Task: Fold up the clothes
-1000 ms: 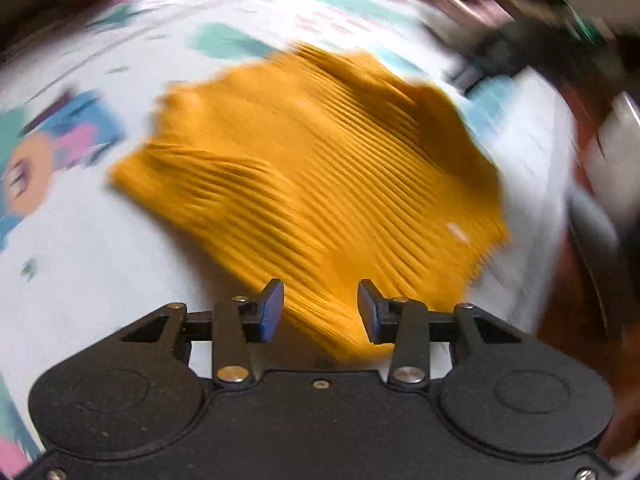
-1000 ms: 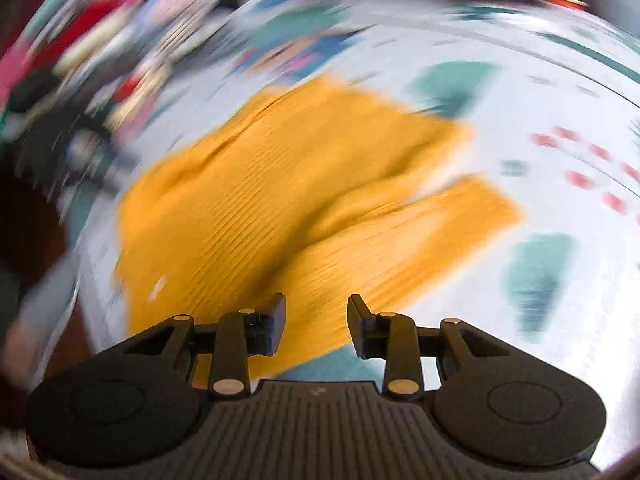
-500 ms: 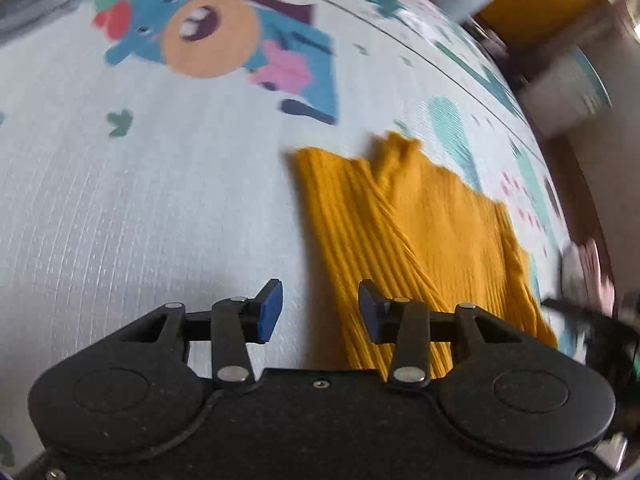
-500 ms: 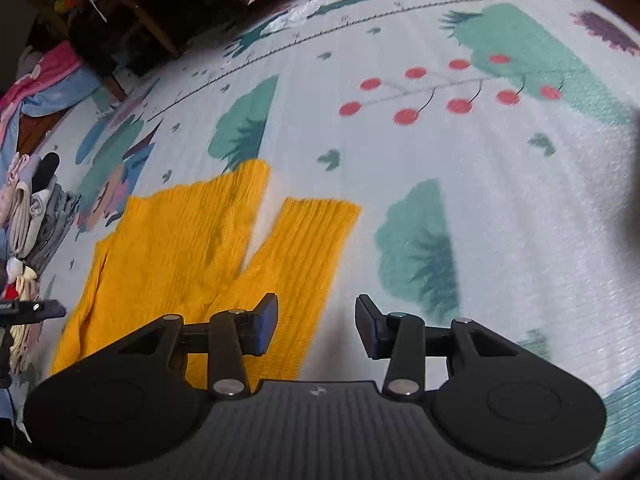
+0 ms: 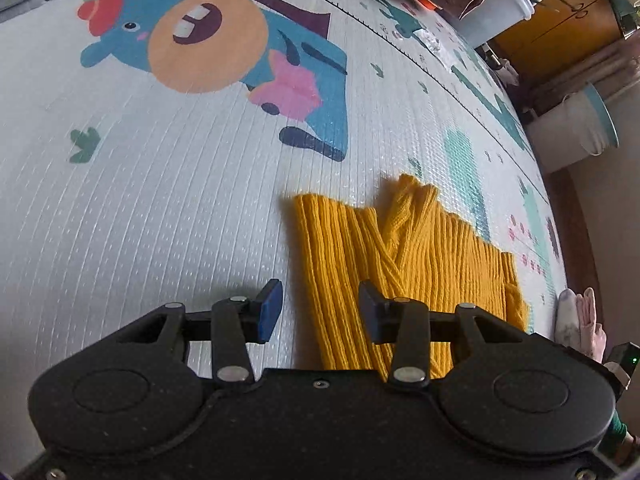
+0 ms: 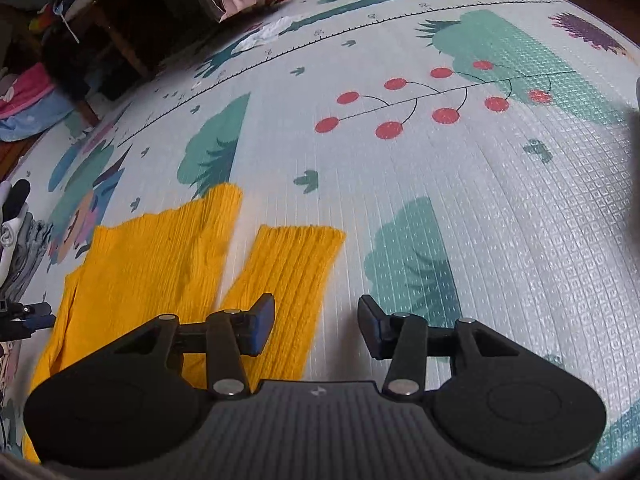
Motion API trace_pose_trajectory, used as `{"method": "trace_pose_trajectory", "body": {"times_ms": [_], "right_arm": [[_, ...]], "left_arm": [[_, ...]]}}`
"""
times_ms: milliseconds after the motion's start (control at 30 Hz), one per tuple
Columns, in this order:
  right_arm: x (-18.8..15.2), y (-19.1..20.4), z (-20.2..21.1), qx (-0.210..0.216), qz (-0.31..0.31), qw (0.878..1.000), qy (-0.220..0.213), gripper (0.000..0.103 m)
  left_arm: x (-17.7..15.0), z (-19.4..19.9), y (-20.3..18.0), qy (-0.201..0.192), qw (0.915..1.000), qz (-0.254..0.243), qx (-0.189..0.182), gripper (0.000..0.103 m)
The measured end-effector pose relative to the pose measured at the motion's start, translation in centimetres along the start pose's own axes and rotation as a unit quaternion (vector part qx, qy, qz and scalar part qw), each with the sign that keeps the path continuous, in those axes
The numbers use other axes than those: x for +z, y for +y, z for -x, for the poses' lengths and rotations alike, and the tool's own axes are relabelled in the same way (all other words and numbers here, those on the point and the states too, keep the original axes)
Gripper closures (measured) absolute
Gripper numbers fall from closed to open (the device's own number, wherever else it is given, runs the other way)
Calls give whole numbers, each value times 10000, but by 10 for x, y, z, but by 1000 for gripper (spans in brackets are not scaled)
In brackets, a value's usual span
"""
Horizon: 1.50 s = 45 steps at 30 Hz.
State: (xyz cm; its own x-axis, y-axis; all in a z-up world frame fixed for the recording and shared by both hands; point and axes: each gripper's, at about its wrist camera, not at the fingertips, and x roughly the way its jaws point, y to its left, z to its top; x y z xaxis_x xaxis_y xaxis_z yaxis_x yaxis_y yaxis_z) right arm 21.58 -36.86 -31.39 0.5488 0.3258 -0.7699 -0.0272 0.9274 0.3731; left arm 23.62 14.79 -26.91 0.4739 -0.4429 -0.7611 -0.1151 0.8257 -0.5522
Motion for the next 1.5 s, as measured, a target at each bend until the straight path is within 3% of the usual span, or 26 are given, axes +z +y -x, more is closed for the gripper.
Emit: {"method": "trace_pose_trajectory", "body": {"times_ms": [133,233,267,333,367,400,733,867,1000,1133,1333,1500], "right_arm": [[3,3,-5,-63,93,9999,-88,55],[5,10,-9,-32,232,9997,-58,54],[6,13,-11,2,300,9995,-23,57],[6,20,-15,-3,490,9988,70,77],[5,22,-16,7,554,9984,77,81],[4,23,-16,17,601,9982,78,88],[-6,-17,38,-230,-157,9985,-477,92],[-18,-44,66,-604,-646,9938,-672,93],[-36,-73,85,-987,-1170,9854,-740,93],[-57,-95,89,-1277,-1484,9788,-605,94],[-76,-106,99,-1398,-1650,9746,-579,94],[-81,-108,106,-1606,-1707,9704,-584,94]], "left_arm": [[2,-6,-5,-35,9999,-88,132,65],[1,-9,-10,-64,9996,-166,219,75],[1,-10,-11,-62,9995,-181,238,80],[-3,-13,-12,-54,9993,-235,272,86],[-4,-13,-12,-60,9993,-265,248,97],[-5,-12,-11,-60,9995,-249,178,98],[-15,14,2,-456,9988,-107,-104,100],[-19,29,18,-836,9953,407,272,100],[-22,58,47,-1279,9830,902,963,100],[-36,81,73,-1287,9753,1087,1426,101],[-70,108,98,-1424,9650,1361,1733,101],[-77,113,97,-1464,9621,1356,1858,101]]}}
